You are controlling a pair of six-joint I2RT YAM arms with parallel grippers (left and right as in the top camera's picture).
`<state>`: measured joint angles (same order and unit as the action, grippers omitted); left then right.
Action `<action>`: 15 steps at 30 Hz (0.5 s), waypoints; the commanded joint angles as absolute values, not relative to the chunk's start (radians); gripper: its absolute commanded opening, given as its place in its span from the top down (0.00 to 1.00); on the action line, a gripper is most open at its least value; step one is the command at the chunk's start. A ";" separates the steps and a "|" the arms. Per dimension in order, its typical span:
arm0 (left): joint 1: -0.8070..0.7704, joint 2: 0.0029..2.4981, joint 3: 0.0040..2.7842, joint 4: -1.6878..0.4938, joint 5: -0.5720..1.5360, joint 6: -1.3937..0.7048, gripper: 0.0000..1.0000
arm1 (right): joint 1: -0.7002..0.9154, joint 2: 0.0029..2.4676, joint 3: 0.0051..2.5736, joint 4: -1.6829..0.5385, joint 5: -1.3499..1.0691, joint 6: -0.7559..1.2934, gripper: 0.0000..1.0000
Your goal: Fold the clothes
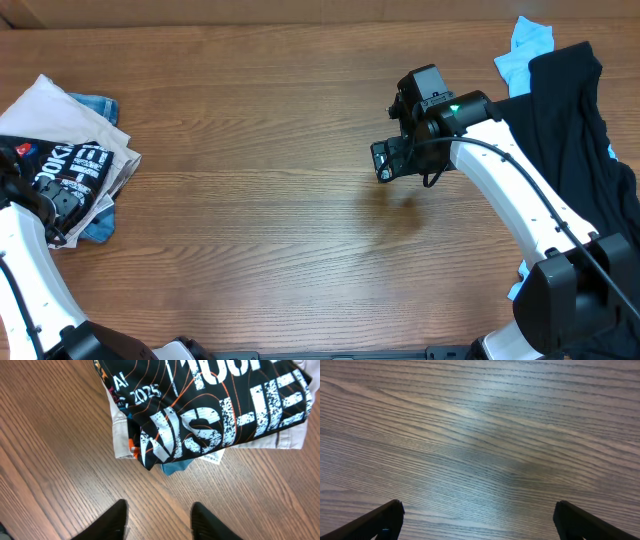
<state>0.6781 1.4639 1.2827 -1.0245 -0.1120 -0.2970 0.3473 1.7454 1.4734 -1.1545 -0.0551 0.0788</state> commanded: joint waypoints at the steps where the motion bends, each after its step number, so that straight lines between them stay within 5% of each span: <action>1: 0.682 1.462 1.287 -1.019 -0.105 -0.304 0.50 | 0.345 1.710 1.494 -1.155 -0.060 0.079 0.00; 8: 0.681 1.463 1.292 -0.867 -0.012 -0.302 0.48 | 0.345 1.710 1.494 -1.155 -0.060 0.079 0.00; 11: 0.682 1.481 1.292 -0.822 0.045 -0.292 0.60 | 0.345 1.710 1.494 -1.156 -0.061 0.079 0.00; 15: 0.682 1.564 1.292 -0.826 -0.022 -0.292 0.61 | 0.345 1.710 1.494 -1.159 -0.061 0.079 0.00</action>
